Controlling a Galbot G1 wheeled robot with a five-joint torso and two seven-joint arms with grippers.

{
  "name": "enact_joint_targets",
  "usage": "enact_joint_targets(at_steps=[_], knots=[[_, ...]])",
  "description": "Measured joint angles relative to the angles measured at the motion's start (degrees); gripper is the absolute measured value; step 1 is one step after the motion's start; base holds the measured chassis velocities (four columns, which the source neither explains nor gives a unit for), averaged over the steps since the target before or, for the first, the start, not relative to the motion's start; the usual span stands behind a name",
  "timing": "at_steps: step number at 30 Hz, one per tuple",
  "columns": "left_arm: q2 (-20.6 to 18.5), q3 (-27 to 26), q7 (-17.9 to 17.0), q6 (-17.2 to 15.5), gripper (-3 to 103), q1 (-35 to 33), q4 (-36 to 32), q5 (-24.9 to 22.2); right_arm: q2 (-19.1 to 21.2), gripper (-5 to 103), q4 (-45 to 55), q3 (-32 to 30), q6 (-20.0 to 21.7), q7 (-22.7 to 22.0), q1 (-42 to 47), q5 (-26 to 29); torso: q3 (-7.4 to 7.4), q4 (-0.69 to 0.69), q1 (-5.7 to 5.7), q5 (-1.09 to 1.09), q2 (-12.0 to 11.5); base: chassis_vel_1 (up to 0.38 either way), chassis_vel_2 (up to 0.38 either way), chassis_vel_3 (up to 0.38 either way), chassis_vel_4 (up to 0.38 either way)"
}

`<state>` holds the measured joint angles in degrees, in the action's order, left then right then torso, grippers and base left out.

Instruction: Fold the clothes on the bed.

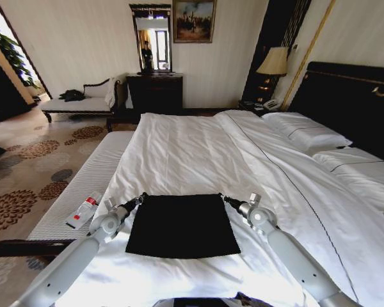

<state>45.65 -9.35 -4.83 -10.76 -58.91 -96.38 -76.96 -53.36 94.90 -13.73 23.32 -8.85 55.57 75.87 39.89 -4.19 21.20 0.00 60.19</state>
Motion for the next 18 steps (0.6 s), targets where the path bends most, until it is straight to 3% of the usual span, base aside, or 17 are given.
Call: enact_joint_targets(at_steps=[10, 18], knots=[[-3.35, -6.49, -3.81, 0.18, 0, -3.84, -12.28, -3.44, 3.29, 0, 13.86, -6.49, -0.3, -4.25, 2.02, 5.36, 0.0, -0.01, -0.01, 0.0, 0.0, 0.0, 0.0, 0.0, 0.0], [-5.95, -16.09, -6.13, 0.29, 0, -8.45, -20.1, -8.78, 6.35, 0, 23.13, -14.98, -0.17, -7.76, 4.64, 10.84, 0.0, -0.01, -0.01, -0.01, 0.0, 0.0, 0.0, 0.0, 0.0]])
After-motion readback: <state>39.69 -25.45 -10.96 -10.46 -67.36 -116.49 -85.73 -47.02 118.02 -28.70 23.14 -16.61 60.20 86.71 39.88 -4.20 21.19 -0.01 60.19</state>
